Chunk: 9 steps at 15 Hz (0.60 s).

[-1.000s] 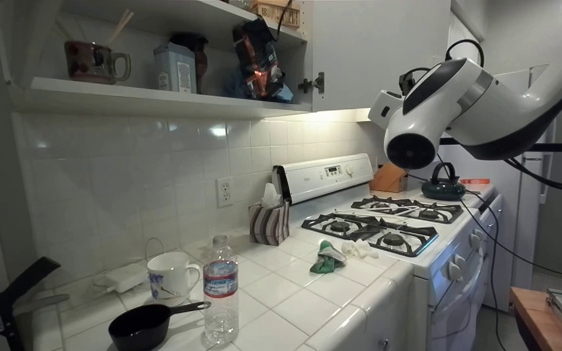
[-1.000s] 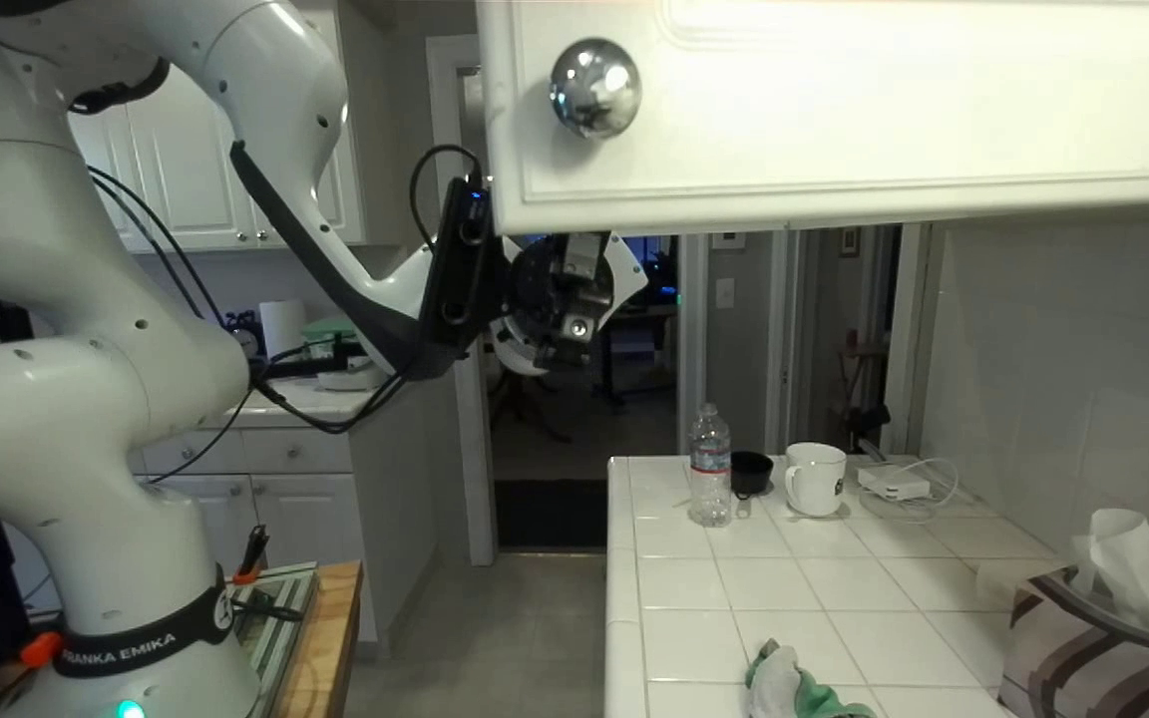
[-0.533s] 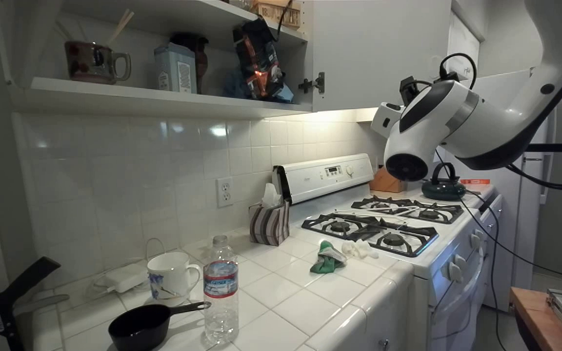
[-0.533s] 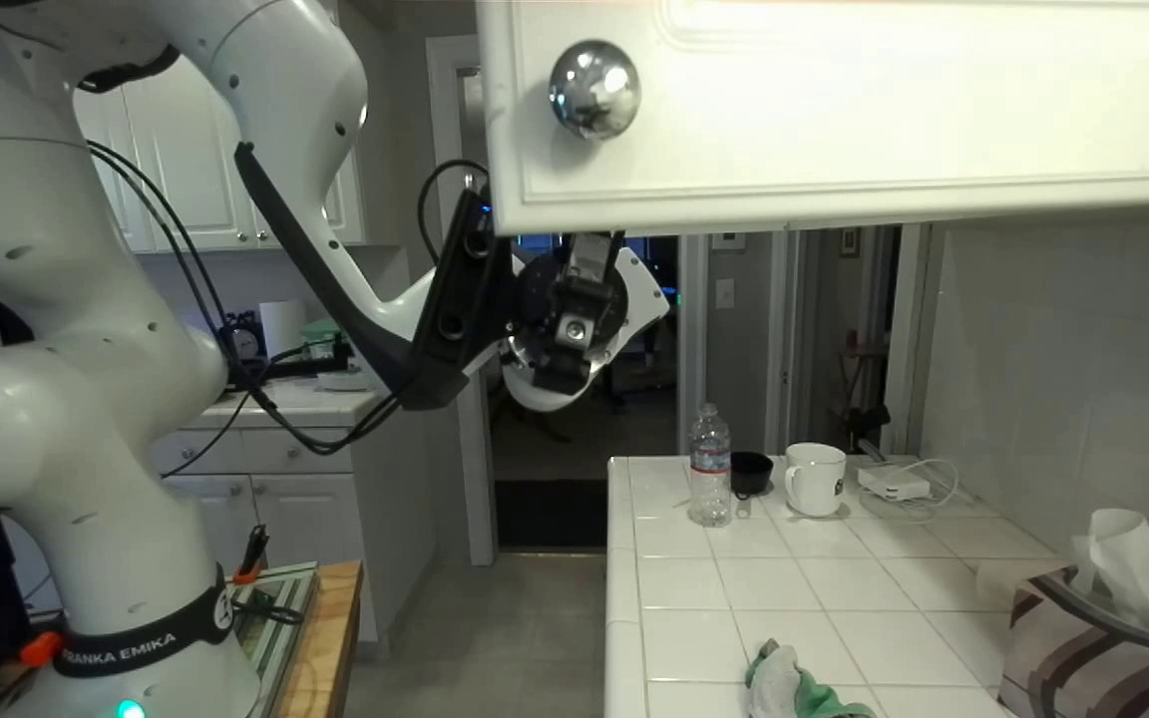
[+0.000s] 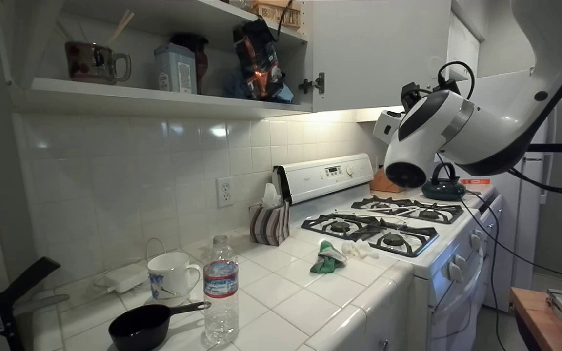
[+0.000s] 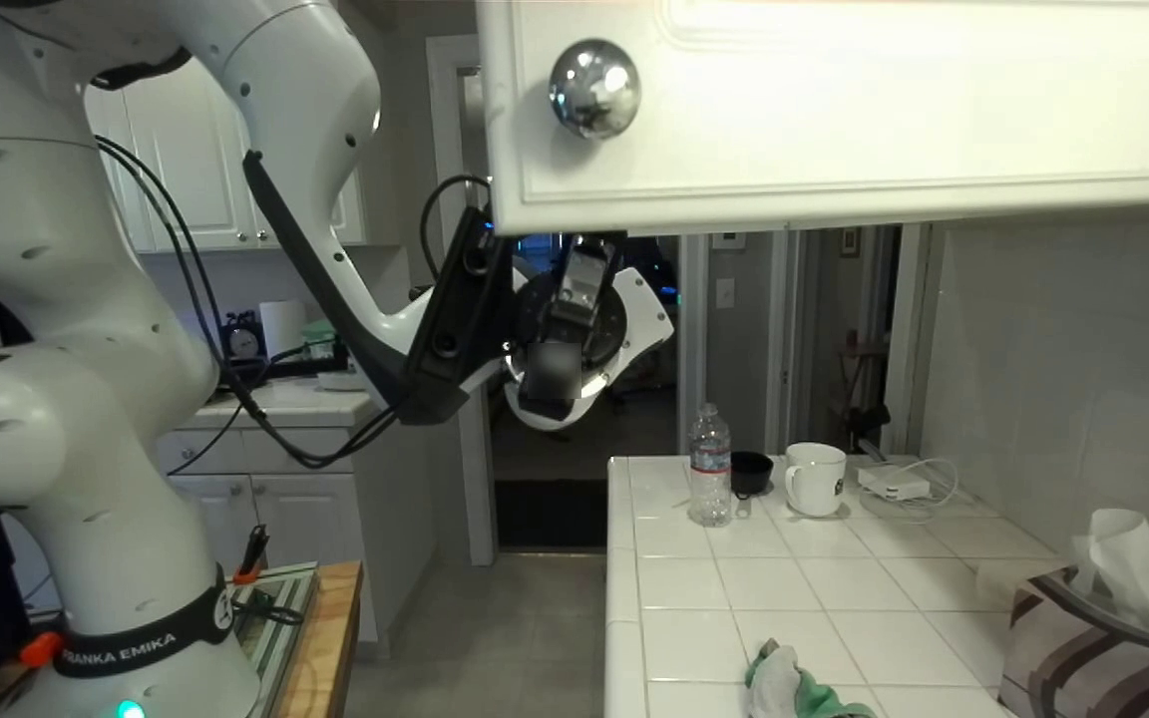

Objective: Fully close the right part of the cabinet

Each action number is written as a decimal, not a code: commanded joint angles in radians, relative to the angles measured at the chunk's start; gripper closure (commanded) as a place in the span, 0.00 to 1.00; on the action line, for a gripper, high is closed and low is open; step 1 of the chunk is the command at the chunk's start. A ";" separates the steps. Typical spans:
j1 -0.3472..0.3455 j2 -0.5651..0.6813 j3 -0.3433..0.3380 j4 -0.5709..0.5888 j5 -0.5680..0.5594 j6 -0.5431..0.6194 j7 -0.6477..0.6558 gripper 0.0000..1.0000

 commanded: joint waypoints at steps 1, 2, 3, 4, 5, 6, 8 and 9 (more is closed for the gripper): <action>0.017 -0.010 -0.039 -0.005 -0.045 -0.036 -0.020 0.00; 0.017 -0.013 -0.044 -0.007 -0.060 -0.043 -0.024 0.00; 0.017 -0.017 -0.047 -0.009 -0.075 -0.050 -0.027 0.00; 0.017 -0.021 -0.051 -0.009 -0.092 -0.057 -0.030 0.00; 0.017 -0.023 -0.053 -0.009 -0.107 -0.064 -0.033 0.00; 0.017 -0.024 -0.055 -0.009 -0.118 -0.070 -0.034 0.00; 0.018 -0.026 -0.057 -0.008 -0.140 -0.081 -0.037 0.00; 0.018 -0.028 -0.058 -0.009 -0.141 -0.082 -0.039 0.00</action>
